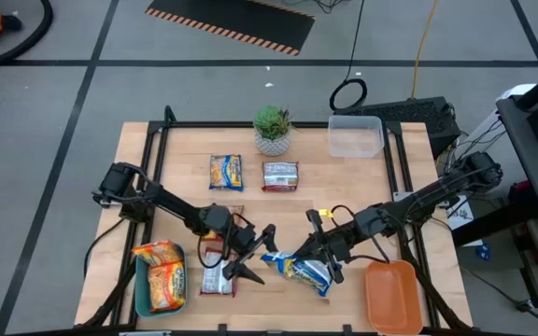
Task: Sort Maruchan noodles
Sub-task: Put the middle blue noodle pack into the orange bin
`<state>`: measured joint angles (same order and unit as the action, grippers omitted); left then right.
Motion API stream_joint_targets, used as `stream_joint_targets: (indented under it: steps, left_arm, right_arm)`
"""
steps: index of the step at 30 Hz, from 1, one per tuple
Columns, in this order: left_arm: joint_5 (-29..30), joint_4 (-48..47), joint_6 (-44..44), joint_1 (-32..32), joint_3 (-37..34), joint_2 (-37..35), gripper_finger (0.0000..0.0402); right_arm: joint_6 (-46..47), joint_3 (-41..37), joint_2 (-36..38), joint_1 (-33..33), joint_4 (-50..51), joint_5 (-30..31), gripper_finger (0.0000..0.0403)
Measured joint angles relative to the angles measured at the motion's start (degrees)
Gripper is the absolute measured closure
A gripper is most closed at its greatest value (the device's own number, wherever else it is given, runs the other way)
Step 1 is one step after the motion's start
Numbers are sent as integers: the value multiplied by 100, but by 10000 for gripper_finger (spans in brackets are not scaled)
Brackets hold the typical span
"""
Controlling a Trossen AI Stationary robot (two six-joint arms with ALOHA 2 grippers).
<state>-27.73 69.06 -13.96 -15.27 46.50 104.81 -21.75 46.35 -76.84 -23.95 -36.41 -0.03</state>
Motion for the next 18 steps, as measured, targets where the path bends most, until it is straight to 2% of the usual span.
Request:
stream_joint_targets:
  steps: [6, 10, 18]
  left_arm:
    - [722, 8, 1, 2, 1, 0, 37]
    - [875, -48, 62, 3, 9, -4, 43]
    - [872, -103, 298, 2, 9, -4, 131]
  right_arm:
    - [1, 0, 0, -2, 19, 15, 403]
    - [1, 0, -2, -1, 21, 17, 403]
    - [-1, 0, -2, 0, 16, 17, 403]
